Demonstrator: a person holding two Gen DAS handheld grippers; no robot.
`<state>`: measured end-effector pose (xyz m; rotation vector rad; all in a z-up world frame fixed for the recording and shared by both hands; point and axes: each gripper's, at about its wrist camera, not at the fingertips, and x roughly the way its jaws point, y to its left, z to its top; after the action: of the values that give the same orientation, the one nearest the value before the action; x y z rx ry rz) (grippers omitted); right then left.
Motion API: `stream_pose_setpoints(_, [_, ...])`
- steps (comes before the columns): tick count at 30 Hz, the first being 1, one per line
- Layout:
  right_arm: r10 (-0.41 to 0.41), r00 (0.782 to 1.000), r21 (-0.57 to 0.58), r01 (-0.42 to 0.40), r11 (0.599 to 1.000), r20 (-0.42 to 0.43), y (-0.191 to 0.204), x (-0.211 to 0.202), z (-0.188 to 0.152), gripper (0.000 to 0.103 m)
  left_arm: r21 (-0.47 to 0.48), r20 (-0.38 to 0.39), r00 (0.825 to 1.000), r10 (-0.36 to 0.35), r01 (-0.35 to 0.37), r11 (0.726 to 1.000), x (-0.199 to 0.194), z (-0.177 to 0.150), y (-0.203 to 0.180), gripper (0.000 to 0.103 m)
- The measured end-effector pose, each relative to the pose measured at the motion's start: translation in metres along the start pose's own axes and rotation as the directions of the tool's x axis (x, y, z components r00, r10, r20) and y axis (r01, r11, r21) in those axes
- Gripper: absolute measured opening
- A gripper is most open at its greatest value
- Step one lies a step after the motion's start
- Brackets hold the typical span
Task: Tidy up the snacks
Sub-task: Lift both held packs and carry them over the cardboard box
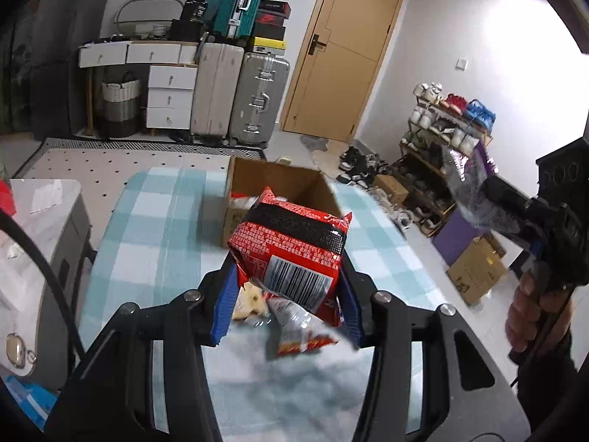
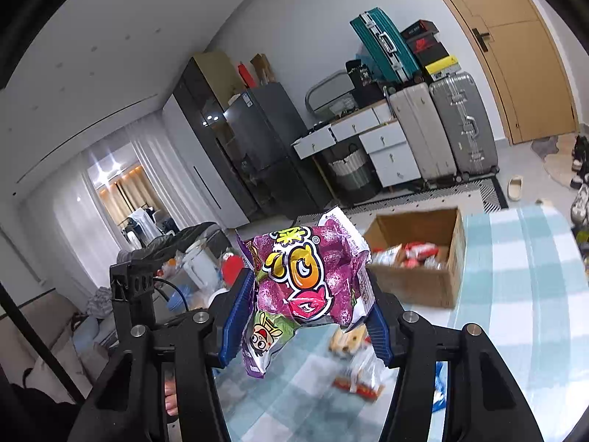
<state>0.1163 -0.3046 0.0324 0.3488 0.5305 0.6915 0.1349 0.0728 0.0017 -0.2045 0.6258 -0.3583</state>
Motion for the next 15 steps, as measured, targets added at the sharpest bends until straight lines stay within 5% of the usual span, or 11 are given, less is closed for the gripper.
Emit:
stream_pose_setpoints(7, [-0.050,0.999,-0.065,0.050,0.997,-0.005,0.012,0.013,0.041,0.057,0.097,0.001,1.000,0.014,-0.014,0.995,0.007,0.057,-0.026,0.046])
stream_pose_setpoints(15, [-0.079,0.997,-0.068,0.077,0.995,-0.019,0.009,0.038,0.080,0.057,0.080,0.019,1.000,-0.016,0.015,0.997,0.025,0.110,-0.035,0.046])
